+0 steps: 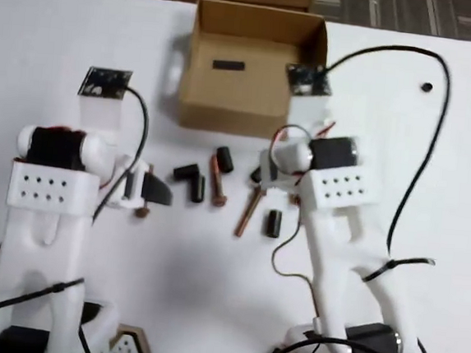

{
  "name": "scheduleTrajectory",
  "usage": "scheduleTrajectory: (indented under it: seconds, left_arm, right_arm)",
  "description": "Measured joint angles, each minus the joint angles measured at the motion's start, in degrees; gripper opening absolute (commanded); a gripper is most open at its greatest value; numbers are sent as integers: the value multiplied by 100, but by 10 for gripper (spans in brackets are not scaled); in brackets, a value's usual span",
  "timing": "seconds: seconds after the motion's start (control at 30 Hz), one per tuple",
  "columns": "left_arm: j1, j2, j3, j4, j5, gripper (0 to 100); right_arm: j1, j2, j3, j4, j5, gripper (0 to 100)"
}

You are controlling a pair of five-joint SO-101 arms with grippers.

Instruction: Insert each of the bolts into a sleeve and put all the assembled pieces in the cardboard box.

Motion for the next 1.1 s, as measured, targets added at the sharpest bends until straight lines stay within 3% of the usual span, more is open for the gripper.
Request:
scheduleTrajectory:
  seconds: [0.3,0.5,0.73,1.1]
  left_arm:
    - [0,0,0,-53,0,369]
    - [0,0,0,-53,0,369]
    - [0,0,0,-53,0,369]
    - [0,0,0,-53,0,369]
  right_arm:
    - [-229,0,1204,-642,-343,298]
    - [-211,0,2163,-1732,-941,298]
    - [-211,105,2980,-2822,-1046,297]
    - [-237,976,2971,-2936,-1081,297]
